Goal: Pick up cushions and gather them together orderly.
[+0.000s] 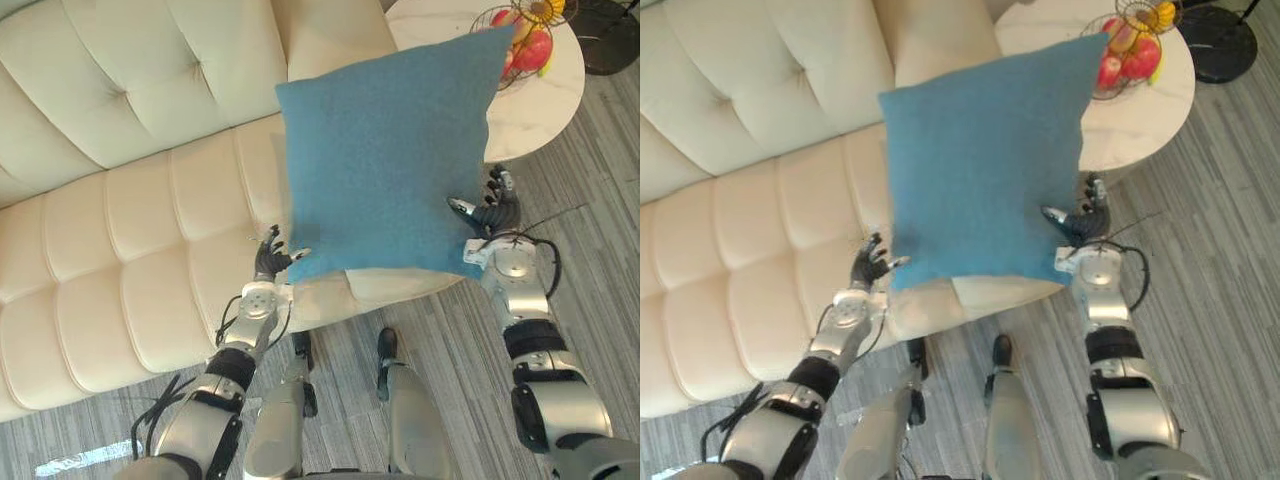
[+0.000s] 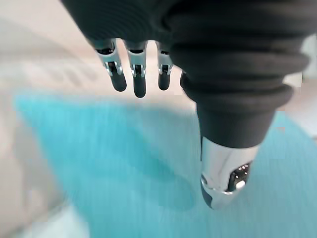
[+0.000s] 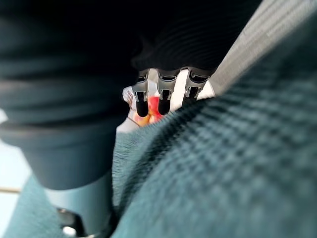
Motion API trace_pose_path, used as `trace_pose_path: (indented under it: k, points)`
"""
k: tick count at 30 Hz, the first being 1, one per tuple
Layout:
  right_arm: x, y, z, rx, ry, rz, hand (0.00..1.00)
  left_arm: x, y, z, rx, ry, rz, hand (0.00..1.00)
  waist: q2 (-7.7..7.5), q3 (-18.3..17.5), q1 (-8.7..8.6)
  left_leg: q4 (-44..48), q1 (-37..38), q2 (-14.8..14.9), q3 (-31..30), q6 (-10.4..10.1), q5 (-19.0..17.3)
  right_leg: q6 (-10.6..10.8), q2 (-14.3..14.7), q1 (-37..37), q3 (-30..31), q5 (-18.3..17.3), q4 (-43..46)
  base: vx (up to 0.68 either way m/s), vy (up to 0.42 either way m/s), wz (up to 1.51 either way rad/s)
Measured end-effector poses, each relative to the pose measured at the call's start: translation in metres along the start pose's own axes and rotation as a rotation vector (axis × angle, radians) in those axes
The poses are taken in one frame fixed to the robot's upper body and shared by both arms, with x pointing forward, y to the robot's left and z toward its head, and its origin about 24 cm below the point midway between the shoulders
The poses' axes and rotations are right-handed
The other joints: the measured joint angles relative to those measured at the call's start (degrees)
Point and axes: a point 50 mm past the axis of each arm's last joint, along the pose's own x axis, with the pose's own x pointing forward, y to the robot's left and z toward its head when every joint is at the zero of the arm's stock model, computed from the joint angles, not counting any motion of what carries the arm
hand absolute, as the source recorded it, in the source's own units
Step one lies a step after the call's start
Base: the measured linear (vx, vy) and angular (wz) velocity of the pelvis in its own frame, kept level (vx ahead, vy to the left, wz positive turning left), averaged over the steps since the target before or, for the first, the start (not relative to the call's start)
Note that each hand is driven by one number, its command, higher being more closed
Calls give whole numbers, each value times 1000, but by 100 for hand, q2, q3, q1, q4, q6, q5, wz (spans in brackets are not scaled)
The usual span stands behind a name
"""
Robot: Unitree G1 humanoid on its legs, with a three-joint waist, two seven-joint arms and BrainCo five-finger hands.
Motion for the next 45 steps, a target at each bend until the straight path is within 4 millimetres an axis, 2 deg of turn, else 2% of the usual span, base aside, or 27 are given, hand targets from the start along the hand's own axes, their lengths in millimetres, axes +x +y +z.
trace_pose_path:
  k: [1, 2, 7, 14, 17, 20, 24, 25, 27, 29, 30, 32, 33, 35, 38, 45]
  points:
    - [0, 7, 0, 9, 4, 17, 100, 1, -3, 3, -19, -3, -3, 100, 0, 0, 0, -41, -3, 10, 8, -41, 41, -5, 7, -29, -2, 5, 5, -39, -38, 0]
    - [-1, 13, 0, 24, 6, 31, 100, 2, -4, 5, -35, -5, -1, 100, 0, 0, -1, -73, -6, 11, 13, -44, 65, -9, 7, -59, -5, 10, 35, -15, -32, 1]
    - [0, 13, 4, 53, -12, 30, 100, 6, -4, 16, -85, -32, 33, 100, -2, 2, 6, -73, -14, 19, 91, -56, 86, -11, 4, -102, 20, 9, 81, 28, -22, -2]
    - [-8, 10, 10, 123, -60, 29, 100, 5, -15, 52, -176, -161, 14, 100, -10, 6, 24, -72, 60, 31, 179, -64, 77, -11, 7, -56, 57, 9, 85, 58, -20, -3]
    - [-22, 8, -5, 121, -32, 32, 100, 0, -21, 57, -166, -199, -28, 100, -21, 7, 44, -71, 321, 37, 241, -121, -49, 3, 9, 194, 77, -1, 58, 71, -8, -7]
    - [-40, 7, -17, 128, -18, 41, 100, -12, -26, 59, -198, -233, -67, 100, -38, -6, 18, -71, 533, 32, 316, -60, -147, 23, 23, 449, 123, -14, -96, 66, 4, -12]
    - [-65, 6, -35, 154, 22, 32, 100, -33, -30, 42, -221, -214, -98, 100, -63, -28, -65, -70, 838, 25, 359, -35, -238, 38, 50, 821, 159, -23, -287, 75, -2, -7]
    - [-78, 6, -42, 185, 37, 11, 100, -43, -31, 30, -228, -188, -105, 100, -90, -86, -131, -56, 963, 25, 360, -19, -247, 61, 61, 963, 177, -39, -333, 84, -12, -4]
    - [-90, 6, -44, 208, 37, -1, 100, -52, -30, 24, -235, -176, -110, 100, -117, -104, -169, -47, 1083, 21, 357, -12, -290, 93, 69, 1095, 194, -80, -338, 86, -18, -3]
    - [-117, 7, -46, 213, 33, -9, 100, -73, -23, 6, -253, -133, -108, 100, -194, -367, -196, 6, 1209, 13, 400, -18, -408, 114, 68, 1221, 235, -154, -341, 95, -21, -8]
    - [-121, 7, -46, 213, 33, -11, 100, -77, -23, 3, -262, -123, -106, 100, -197, -407, -210, 23, 1229, 12, 398, -16, -433, 122, 66, 1252, 236, -165, -343, 96, -14, -7]
    - [-146, 5, -43, 156, 9, -17, 100, -103, -21, -14, -325, -67, -99, 100, -233, -726, -233, 104, 1497, -19, 458, -19, -602, 162, 22, 1526, 283, -267, -352, 111, 0, -9]
    - [-148, 4, -42, 146, 4, -18, 100, -107, -21, -15, -337, -61, -99, 100, -234, -770, -232, 138, 1511, -20, 463, -16, -637, 168, 18, 1551, 288, -272, -352, 91, 11, -9]
    - [-161, 2, -35, 103, -27, -12, 100, -126, -20, -23, -393, -36, -100, 100, -232, -1083, -232, 341, 1609, -46, 481, 5, -819, 228, -10, 1766, 338, -319, -418, 57, 11, -5]
    - [-169, 3, -33, 85, -39, -4, 100, -138, -19, -28, -420, -24, -102, 100, -233, -1259, -216, 354, 1748, -75, 484, 37, -863, 247, -38, 1933, 351, -333, -475, 13, 4, 0]
    - [-190, 5, -46, 76, 33, 21, 100, -160, -17, -48, -443, 68, -75, 100, -246, -1670, -181, 323, 2012, -141, 461, 40, -941, 264, -96, 2325, 358, -327, -633, -43, 4, 1]
